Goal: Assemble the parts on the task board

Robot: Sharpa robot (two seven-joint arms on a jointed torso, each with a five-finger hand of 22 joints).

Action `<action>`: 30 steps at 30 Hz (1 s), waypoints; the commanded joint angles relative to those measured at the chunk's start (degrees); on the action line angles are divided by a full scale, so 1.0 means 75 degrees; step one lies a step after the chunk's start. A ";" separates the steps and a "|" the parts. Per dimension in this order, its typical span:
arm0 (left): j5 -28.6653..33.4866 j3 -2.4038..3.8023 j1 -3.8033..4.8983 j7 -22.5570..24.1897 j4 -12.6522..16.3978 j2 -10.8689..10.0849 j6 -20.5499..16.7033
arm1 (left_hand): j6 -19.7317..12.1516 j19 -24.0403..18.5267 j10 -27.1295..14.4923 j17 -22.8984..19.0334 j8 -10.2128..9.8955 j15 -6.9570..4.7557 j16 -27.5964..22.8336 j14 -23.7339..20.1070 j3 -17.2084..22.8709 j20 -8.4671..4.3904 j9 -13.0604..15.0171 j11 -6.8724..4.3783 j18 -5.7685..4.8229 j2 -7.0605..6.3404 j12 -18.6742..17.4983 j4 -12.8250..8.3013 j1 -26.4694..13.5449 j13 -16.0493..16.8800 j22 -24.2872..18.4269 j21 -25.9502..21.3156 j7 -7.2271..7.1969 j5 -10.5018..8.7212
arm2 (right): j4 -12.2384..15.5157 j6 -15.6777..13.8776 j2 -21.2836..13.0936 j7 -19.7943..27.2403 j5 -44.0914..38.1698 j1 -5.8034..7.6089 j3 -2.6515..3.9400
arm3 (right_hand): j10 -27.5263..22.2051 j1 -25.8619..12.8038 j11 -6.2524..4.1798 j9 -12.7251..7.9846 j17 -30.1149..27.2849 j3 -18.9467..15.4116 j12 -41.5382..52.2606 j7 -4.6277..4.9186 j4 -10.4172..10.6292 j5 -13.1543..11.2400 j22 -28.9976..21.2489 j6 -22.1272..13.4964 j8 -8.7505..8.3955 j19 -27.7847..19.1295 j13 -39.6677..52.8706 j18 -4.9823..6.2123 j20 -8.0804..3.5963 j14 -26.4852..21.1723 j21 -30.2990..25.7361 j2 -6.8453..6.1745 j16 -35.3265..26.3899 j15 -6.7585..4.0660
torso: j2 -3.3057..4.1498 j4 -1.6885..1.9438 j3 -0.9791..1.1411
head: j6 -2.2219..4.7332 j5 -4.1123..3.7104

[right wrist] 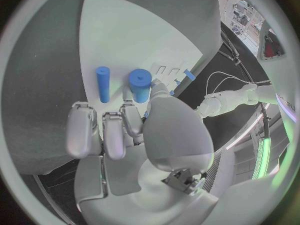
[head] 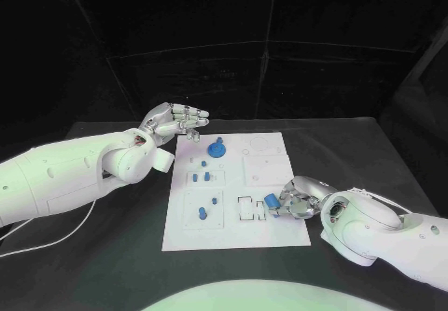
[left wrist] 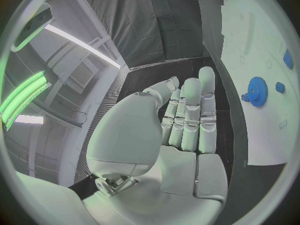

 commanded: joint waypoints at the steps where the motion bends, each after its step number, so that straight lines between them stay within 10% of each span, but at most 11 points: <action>1: 0.0027 0.0006 0.0012 0.0048 0.0010 -0.0006 0.0070 | -0.0051 -0.0045 -0.0051 -0.0010 0.0044 -0.0007 0.0014 -0.0065 -0.0018 0.0014 -0.0004 0.0004 0.0101 0.0016 0.0036 -0.0019 -0.0031 -0.0011 -0.0007 -0.0046 -0.0006 -0.0001 | 0.0115 -0.0357 -0.0076 -0.0123 0.0084 -0.0035 -0.0035 | 0.0078 0.0159 -0.0006 0.0067 0.0497 -0.0011 0.0070 -0.0046 -0.0061 0.0229 0.0028 0.0072 0.0078 0.0067 0.0078 -0.0113 -0.0014 0.0509 0.0058 0.0101 0.0035 -0.0014 | -0.0009 -0.0005 0.0000 | 0.0013 0.0018; 16: 0.0027 0.0006 0.0011 0.0027 0.0005 -0.0011 0.0104 | -0.0052 -0.0046 -0.0055 -0.0011 0.0045 -0.0006 0.0016 -0.0066 -0.0020 0.0015 -0.0004 0.0006 0.0101 0.0018 0.0039 -0.0018 -0.0034 -0.0011 -0.0008 -0.0046 -0.0004 -0.0001 | 0.0625 -0.1670 -0.0231 0.0032 0.0416 -0.0032 -0.0032 | 0.0134 0.0412 -0.0060 0.0197 0.0523 0.0010 0.0090 -0.0099 -0.0156 0.0774 0.0048 0.0081 0.0182 0.0074 0.0154 -0.0118 -0.0059 0.0506 0.0062 0.0256 0.0038 -0.0063 | 0.0002 0.0007 -0.0008 | 0.0063 0.0012; 30: 0.0027 0.0006 0.0011 0.0019 0.0025 -0.0013 0.0130 | -0.0052 -0.0046 -0.0055 -0.0011 0.0045 -0.0006 0.0016 -0.0066 -0.0020 0.0015 -0.0004 0.0006 0.0101 0.0018 0.0039 -0.0018 -0.0034 -0.0011 -0.0008 -0.0046 -0.0004 -0.0001 | 0.0486 -0.0851 0.0389 -0.0215 0.0534 -0.0032 -0.0030 | 0.0113 0.0053 -0.0043 0.0274 0.0491 -0.0269 -0.0047 -0.0086 0.0095 0.0359 0.0049 0.0064 0.0201 0.0074 0.0078 -0.0120 -0.0044 0.0495 0.0055 0.0251 0.0011 -0.0046 | 0.0017 0.0009 -0.0004 | 0.0033 0.0074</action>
